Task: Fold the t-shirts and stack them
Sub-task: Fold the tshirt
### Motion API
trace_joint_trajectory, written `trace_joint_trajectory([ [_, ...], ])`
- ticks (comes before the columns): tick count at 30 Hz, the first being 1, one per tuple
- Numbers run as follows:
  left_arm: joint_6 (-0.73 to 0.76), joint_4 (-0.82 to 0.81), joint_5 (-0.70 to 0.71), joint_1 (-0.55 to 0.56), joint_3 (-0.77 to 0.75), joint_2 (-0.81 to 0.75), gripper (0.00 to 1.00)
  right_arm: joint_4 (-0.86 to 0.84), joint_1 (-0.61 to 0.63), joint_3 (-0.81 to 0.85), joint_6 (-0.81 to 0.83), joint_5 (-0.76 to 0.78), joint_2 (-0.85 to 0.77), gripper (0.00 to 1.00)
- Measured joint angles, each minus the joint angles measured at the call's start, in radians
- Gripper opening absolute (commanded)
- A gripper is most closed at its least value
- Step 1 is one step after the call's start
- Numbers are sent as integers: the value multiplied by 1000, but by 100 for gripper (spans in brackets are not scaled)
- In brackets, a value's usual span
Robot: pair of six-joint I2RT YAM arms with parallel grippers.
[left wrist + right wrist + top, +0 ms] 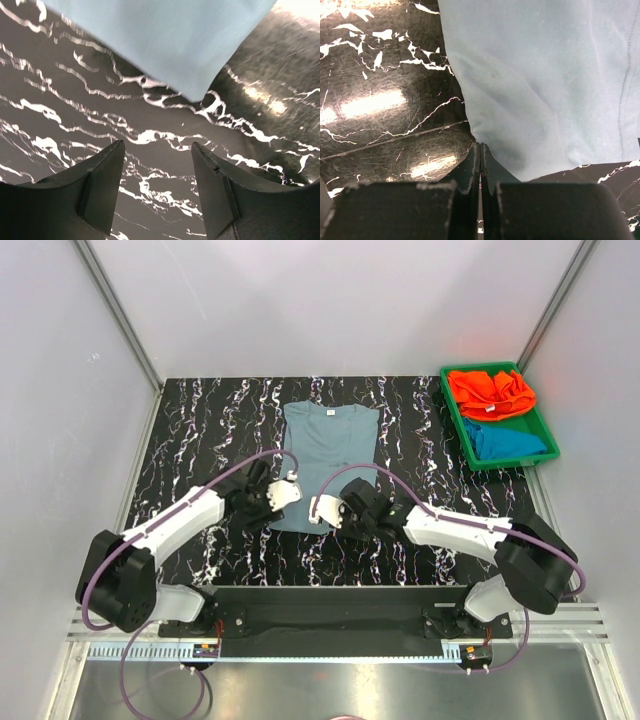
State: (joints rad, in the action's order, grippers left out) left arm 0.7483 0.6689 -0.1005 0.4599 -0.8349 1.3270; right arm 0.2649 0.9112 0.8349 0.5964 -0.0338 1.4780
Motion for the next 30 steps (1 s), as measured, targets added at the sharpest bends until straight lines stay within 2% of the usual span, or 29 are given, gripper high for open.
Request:
trace_joint_trajectory([
  [5, 4, -36, -6, 48, 0, 31, 62, 11, 0, 3, -10, 0, -3, 0],
  [17, -22, -29, -74, 50, -5, 135, 57, 21, -12, 3, -29, 0, -3, 0],
  [23, -73, -16, -94, 53, -29, 122, 57, 21, -15, 3, -34, -1, -3, 0],
  [30, -142, -7, -99, 70, -39, 39, 56, 21, -17, 3, -44, -2, -3, 0],
])
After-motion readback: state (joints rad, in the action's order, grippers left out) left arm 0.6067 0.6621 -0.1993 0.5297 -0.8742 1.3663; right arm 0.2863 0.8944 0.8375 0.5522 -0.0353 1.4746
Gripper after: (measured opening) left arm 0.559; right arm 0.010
